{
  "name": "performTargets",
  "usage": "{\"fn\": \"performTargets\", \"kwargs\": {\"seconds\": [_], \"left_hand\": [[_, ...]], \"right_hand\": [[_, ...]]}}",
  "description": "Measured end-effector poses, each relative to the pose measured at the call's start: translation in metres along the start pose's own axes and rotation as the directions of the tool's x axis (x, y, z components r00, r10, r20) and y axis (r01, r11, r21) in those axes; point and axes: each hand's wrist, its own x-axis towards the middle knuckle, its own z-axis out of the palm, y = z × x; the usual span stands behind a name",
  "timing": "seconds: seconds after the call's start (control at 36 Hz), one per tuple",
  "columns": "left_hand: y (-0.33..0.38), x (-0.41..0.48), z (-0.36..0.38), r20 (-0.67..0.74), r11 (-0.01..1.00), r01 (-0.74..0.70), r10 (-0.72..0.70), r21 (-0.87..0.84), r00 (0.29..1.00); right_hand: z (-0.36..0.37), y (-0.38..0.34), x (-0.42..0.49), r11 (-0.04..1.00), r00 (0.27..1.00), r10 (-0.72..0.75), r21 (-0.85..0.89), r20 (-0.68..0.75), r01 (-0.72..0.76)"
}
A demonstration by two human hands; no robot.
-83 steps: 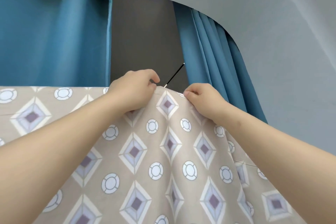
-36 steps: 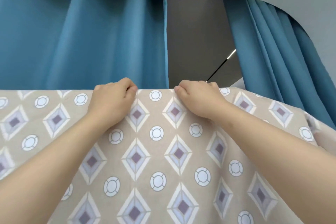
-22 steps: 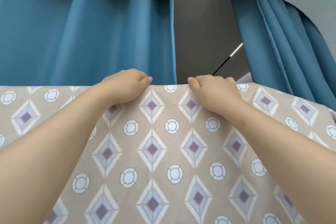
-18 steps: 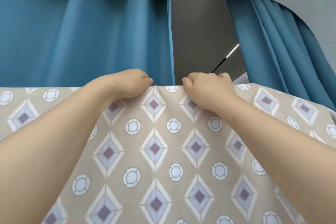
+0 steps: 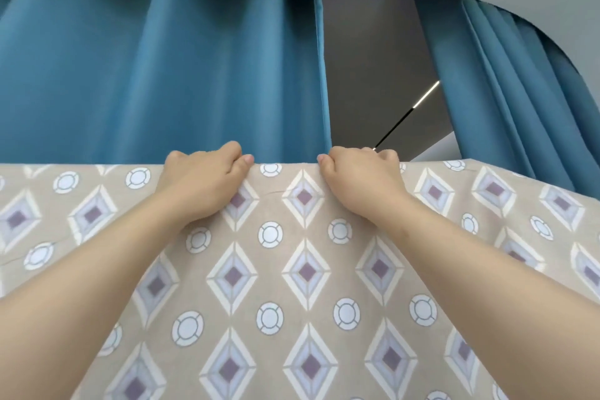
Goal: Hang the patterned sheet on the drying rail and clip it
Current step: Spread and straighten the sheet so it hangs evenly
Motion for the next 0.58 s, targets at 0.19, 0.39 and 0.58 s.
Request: {"fn": "performTargets", "kwargs": {"seconds": [0.19,0.39,0.58], "left_hand": [[0.007,0.015,-0.016,0.204,0.998,0.046,-0.035,-0.05,0.978],[-0.045,-0.017,-0.029,-0.006,0.986,0.119,-0.119,0.118,0.993],[-0.09,-0.02,-0.044,0.028,0.984,0.175,-0.174,-0.03,0.984]], "right_hand": [[0.009,-0.022,0.001,0.994,0.993,-0.107,-0.021,-0.053,0.106],[0.004,-0.023,-0.001,0.995,0.994,-0.101,-0.01,-0.031,0.1],[-0.002,-0.053,-0.006,0.992,1.0,0.002,0.124,-0.01,-0.001]]}}
